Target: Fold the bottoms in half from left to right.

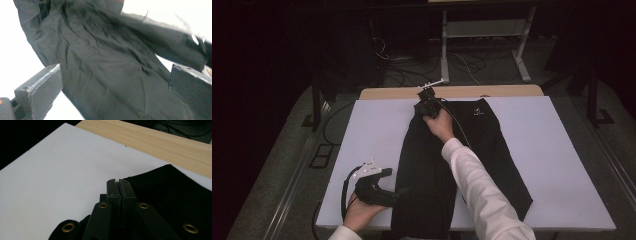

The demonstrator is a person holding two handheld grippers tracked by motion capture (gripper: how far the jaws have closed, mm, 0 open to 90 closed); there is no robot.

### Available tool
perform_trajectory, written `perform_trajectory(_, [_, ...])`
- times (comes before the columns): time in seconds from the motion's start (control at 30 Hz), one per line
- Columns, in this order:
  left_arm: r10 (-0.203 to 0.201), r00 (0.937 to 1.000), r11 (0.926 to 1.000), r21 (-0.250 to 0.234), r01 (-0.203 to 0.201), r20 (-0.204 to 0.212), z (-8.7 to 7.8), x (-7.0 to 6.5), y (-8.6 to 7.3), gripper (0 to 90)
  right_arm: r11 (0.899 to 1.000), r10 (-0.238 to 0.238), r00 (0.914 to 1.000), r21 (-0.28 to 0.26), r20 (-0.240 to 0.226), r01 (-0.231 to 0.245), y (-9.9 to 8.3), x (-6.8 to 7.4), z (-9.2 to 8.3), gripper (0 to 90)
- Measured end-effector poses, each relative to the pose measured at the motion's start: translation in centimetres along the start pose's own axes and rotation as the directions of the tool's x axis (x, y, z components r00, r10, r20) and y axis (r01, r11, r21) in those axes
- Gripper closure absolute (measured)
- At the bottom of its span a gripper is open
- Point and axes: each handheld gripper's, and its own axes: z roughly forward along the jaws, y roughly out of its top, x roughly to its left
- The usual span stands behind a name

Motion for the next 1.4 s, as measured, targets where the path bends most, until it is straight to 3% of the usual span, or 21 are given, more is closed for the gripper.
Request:
perform_trajectory(0.43, [-0.014, 0.9994, 0.9978, 0.065, 0.012, 0.032, -0.8, 0.0, -1.0, 0.0, 1.0, -0.009, 0.9999, -0.011, -0.004, 0.009, -0.3, 0.2, -0.7, 86.7])
perform_trajectory(0.7, [-0.006, 0.9986, 0.9913, 0.132, -0.001, 0.053, -1.1, -0.2, -1.9, 0.0, 1.0, -0.016, 0.9999, -0.003, -0.005, 0.016, -0.8, 0.3, -0.9, 86.7])
perform_trajectory(0.9, [-0.002, 0.9975, 0.9897, 0.143, -0.008, 0.071, -1.3, -0.4, -2.1, 0.0, 1.0, -0.012, 0.9999, -0.007, -0.005, 0.012, -1.0, 0.3, -1.0, 86.7])
perform_trajectory(1.07, [-0.009, 0.9952, 0.9865, 0.163, -0.007, 0.097, -1.5, -0.4, -2.4, 0.1, 1.0, -0.01, 0.9999, -0.008, -0.009, 0.01, -1.1, 0.5, -1.0, 86.7])
perform_trajectory(1.2, [0.008, 0.9928, 0.9822, 0.185, -0.03, 0.119, -1.8, -0.6, -2.6, 1.2, 1.0, -0.009, 0.9999, -0.009, -0.011, 0.009, -1.2, 0.7, -1.0, 86.7])
perform_trajectory(1.4, [0.043, 0.9839, 0.981, 0.179, -0.074, 0.174, -2.0, -0.9, -2.8, 5.8, 1.0, -0.009, 0.9999, -0.01, -0.01, 0.009, -1.3, 0.7, -1.0, 86.7])
